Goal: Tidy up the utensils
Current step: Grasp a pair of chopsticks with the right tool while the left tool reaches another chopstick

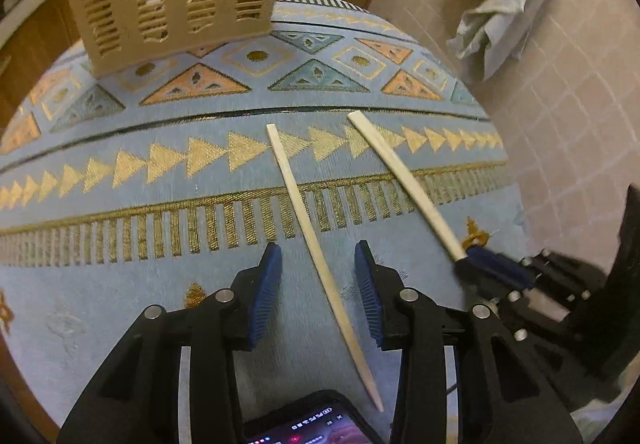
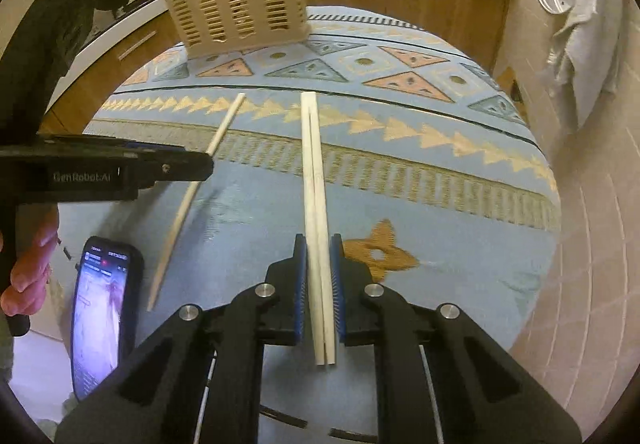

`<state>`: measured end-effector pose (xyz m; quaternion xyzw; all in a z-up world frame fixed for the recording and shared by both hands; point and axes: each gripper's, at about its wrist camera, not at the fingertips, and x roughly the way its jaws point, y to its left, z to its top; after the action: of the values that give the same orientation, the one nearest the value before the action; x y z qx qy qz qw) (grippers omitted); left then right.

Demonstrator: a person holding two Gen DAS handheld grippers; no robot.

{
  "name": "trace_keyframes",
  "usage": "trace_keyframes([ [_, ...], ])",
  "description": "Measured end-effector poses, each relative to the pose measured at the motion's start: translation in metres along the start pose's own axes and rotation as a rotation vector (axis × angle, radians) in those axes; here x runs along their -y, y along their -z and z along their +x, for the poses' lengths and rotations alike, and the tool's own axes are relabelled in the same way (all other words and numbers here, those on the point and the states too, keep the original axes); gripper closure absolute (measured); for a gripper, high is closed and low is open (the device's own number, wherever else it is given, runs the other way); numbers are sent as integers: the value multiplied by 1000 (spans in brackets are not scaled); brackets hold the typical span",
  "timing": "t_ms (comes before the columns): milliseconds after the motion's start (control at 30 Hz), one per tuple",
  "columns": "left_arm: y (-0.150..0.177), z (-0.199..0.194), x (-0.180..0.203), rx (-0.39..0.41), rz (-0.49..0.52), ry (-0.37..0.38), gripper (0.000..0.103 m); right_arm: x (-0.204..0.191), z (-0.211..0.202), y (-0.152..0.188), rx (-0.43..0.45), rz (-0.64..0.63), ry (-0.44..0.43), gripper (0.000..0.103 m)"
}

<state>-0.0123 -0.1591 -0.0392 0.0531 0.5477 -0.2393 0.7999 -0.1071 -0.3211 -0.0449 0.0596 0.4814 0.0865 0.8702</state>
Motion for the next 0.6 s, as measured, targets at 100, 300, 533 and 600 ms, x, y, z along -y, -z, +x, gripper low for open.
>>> trace_keyframes([
  [100, -3, 3, 7, -18, 52, -39, 67, 5, 1, 3, 1, 14, -21, 93],
  [300, -3, 7, 15, -33, 117, -95, 66, 5, 0, 6, 8, 11, -31, 93],
  [533, 0, 8, 21, -22, 165, -180, 84, 8, -1, 8, 9, 24, -52, 93],
  [600, -1, 8, 21, -20, 159, -200, 88, 9, -1, 7, 9, 21, -47, 93],
])
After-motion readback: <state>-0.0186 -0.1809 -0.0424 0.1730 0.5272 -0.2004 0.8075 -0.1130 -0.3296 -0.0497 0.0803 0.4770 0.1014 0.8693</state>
